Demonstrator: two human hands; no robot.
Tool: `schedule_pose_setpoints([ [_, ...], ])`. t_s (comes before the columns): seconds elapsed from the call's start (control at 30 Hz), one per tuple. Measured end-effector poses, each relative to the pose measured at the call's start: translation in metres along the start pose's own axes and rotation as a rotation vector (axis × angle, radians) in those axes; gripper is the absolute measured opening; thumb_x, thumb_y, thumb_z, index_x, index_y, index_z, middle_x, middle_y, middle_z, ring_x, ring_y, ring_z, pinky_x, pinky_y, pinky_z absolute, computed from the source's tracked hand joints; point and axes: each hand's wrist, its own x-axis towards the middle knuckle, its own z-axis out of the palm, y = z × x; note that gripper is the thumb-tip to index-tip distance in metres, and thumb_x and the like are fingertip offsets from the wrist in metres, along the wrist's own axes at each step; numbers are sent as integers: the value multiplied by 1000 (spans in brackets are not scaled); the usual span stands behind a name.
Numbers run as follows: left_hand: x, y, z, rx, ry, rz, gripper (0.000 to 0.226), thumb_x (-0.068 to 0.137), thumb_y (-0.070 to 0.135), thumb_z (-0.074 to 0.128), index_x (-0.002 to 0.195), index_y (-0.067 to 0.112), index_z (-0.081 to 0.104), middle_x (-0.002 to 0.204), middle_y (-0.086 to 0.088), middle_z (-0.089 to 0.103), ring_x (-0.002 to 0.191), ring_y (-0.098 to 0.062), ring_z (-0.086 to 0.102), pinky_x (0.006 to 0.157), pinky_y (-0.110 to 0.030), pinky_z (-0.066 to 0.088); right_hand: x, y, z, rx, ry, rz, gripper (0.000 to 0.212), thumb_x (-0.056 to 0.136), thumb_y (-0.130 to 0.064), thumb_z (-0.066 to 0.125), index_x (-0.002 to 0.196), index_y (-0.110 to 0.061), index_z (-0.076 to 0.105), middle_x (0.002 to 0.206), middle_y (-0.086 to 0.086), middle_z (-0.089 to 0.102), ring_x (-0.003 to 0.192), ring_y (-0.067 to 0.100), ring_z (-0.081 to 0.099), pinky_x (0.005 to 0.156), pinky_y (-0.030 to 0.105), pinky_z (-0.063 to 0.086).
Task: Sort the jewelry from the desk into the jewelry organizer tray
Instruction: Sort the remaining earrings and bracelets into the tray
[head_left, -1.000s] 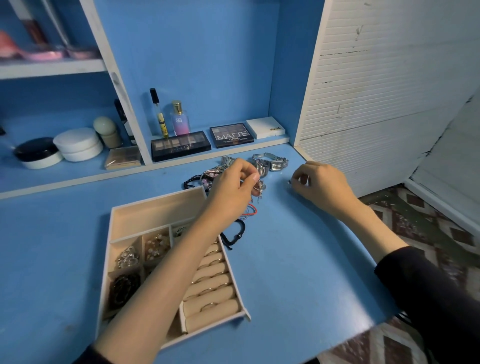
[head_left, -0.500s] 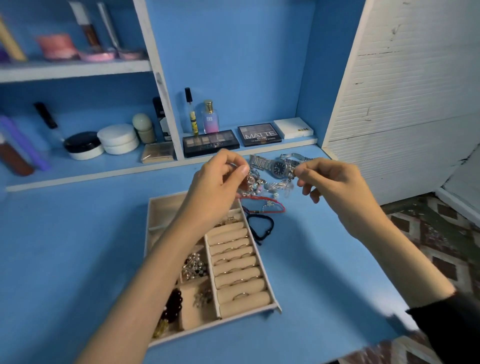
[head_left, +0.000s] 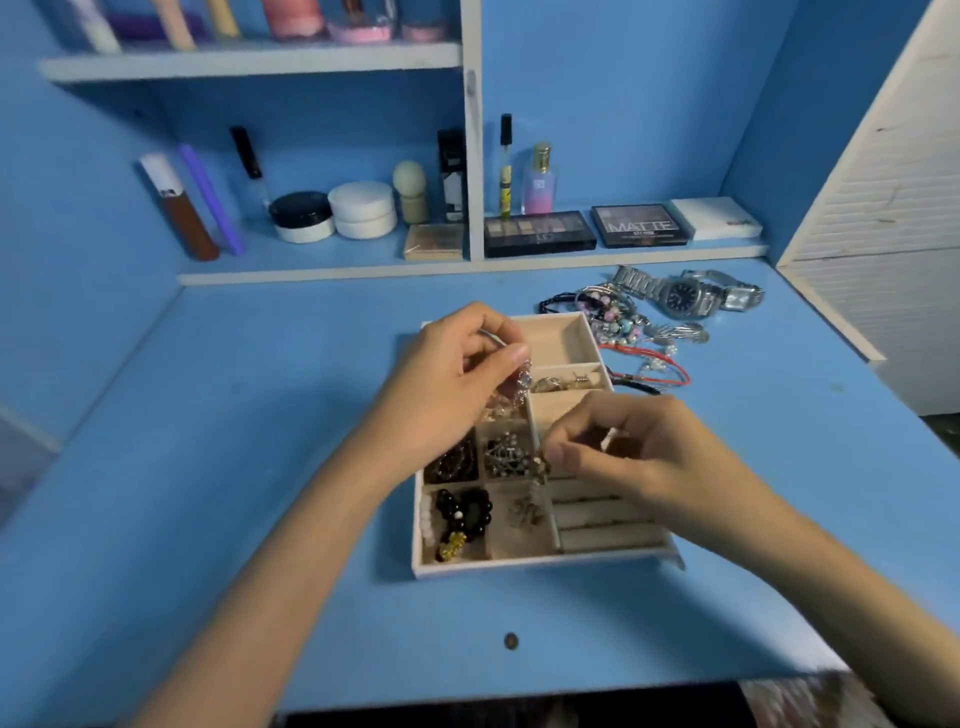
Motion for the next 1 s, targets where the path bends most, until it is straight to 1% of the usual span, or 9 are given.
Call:
schedule_pose_setpoints([
  [0.13, -10, -1, -6, 28, 9, -16, 5, 88, 17, 58, 86, 20, 58, 63, 10, 64, 56, -1, 58, 61, -22, 50, -1, 9, 14, -201, -52, -68, 7, 74, -28, 68, 67, -29, 67, 70, -11, 59, 67, 3, 54, 63, 12, 39],
  [0.2, -13, -1, -8, 41, 20, -16, 2, 88, 18, 58, 87, 20, 59, 65, 8, 66, 61, -14, 62, 67, -30, 52, -2, 14, 17, -334, -73, -105, 8, 73, -34, 64, 71, -31, 70, 74, -13, 58, 78, 6, 53, 73, 19, 41],
  [0.27, -14, -1, -9, 44, 28, -22, 1, 88, 17, 59, 88, 17, 59, 72, 2, 68, 70, -24, 64, 70, -36, 51, -3, 17, 20, -494, -65, -178, 16, 74, -40, 59, 73, -30, 71, 74, -15, 53, 81, 9, 48, 74, 21, 40],
  [0.37, -16, 0, -11, 38, 14, -24, 1, 88, 17, 59, 88, 16, 60, 69, 3, 66, 59, -10, 61, 65, -33, 52, -4, 19, 23, -712, 39, -277, 24, 75, -42, 52, 75, -29, 72, 75, -11, 49, 79, 12, 43, 67, 19, 35],
  [0.5, -19, 0, -12, 26, -41, -34, 2, 86, 17, 61, 86, 19, 61, 68, 4, 64, 58, -6, 59, 64, -29, 53, 2, 18, 12, -624, 168, -228, 24, 77, -40, 50, 80, -28, 70, 71, -6, 52, 75, 11, 42, 66, 19, 33],
  [0.63, -25, 2, -11, 52, -189, -58, 6, 86, 15, 61, 83, 20, 61, 69, 4, 67, 64, -7, 64, 63, -19, 50, 4, 20, -1, -530, 235, -153, 8, 77, -32, 57, 80, -32, 65, 67, -8, 51, 73, 6, 45, 66, 16, 34],
  [0.73, -31, 4, -10, 93, -293, -88, 4, 86, 14, 61, 84, 17, 62, 72, 3, 68, 69, -8, 65, 69, -22, 53, 3, 21, -7, -484, 286, -122, 10, 78, -31, 58, 80, -29, 67, 64, -9, 51, 71, 2, 45, 64, 11, 33],
  [0.9, -40, 10, -14, 171, -433, -112, 1, 84, 17, 63, 84, 18, 64, 76, 3, 71, 74, -9, 67, 75, -23, 54, 1, 20, -12, -443, 287, -81, 9, 84, -16, 65, 83, -24, 70, 65, -6, 54, 69, 8, 43, 61, 11, 32],
  [1.0, -44, 19, -19, 181, -443, -85, 2, 84, 19, 64, 85, 20, 65, 78, 6, 72, 75, -4, 66, 72, -16, 51, 0, 19, -13, -422, 283, -77, 8, 83, -17, 64, 83, -24, 70, 65, -5, 53, 67, 9, 43, 60, 11, 32],
])
